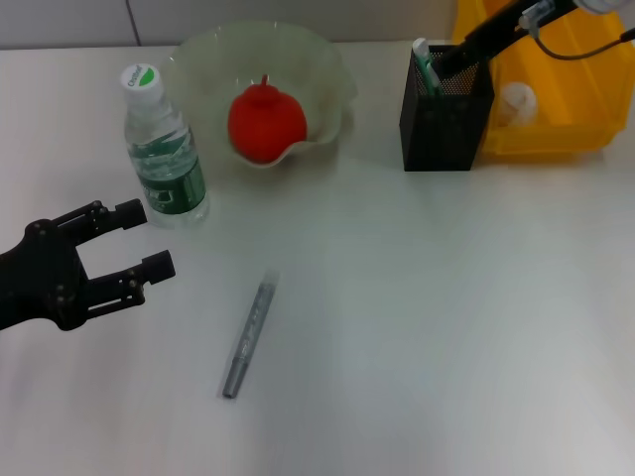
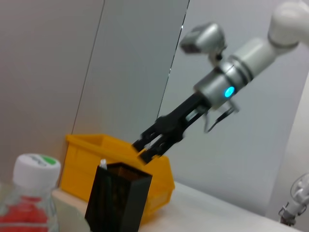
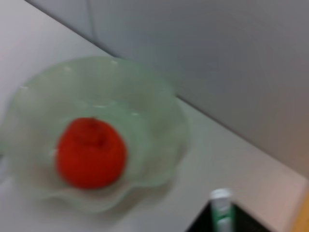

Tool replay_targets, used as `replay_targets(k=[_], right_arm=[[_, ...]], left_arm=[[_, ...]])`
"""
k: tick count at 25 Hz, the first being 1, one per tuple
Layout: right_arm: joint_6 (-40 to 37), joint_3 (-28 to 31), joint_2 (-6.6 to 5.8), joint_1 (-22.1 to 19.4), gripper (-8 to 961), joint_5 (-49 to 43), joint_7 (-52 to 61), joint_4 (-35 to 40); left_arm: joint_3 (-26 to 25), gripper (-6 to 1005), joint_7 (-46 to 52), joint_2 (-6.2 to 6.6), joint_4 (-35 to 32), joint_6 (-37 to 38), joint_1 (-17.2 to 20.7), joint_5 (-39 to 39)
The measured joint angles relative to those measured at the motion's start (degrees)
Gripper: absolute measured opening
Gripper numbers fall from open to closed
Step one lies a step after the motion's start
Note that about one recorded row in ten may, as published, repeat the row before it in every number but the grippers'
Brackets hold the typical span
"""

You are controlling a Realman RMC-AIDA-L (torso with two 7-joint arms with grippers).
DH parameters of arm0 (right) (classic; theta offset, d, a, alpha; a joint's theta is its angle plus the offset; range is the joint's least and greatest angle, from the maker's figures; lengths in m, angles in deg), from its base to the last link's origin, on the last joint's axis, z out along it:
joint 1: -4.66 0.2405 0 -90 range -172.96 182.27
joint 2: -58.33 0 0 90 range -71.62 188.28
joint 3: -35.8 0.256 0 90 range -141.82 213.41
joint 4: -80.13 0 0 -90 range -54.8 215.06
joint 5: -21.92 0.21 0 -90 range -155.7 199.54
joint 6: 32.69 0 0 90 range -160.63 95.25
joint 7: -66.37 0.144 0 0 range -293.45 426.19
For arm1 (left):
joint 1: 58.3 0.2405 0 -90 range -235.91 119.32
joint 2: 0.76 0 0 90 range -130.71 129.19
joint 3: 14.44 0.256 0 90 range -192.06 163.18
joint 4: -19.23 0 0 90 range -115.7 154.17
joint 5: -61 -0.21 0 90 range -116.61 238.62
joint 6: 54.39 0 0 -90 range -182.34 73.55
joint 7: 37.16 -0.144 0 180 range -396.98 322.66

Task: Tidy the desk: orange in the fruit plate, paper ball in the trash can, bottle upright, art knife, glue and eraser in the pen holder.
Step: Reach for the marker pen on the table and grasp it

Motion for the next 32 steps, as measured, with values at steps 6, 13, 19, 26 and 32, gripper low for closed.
replay_targets(k=[6, 13, 19, 26, 32], right_arm=[[-19.6, -2.3, 0.26, 0.6, 764, 3.8, 8.5, 13.3], [-26.4, -11.8, 0.47, 0.9, 772, 9.4, 19.7, 16.1], [-21.4, -19.7, 0.69, 3.3, 773, 14.2, 26.2, 7.1], [-10.9, -24.4, 0.85, 6.9, 771, 21.6, 27.2, -7.5], [-4.3, -29.3, 0.94, 10.5, 771, 23.9, 26.6, -18.0]], left_arm=[[0.4, 804, -1.1, 0.67, -1.3, 0.8, 0.5, -1.8], [0.1, 804, -2.9, 1.30, -5.1, 2.1, 1.6, -6.7], [0.1, 803, -7.0, 2.24, -6.0, 3.0, 2.8, -7.9], [-0.1, 803, -8.3, 2.35, -6.0, 2.7, 2.9, -8.9], [-0.1, 803, -8.5, 2.44, -6.1, 2.1, 3.0, -8.9]])
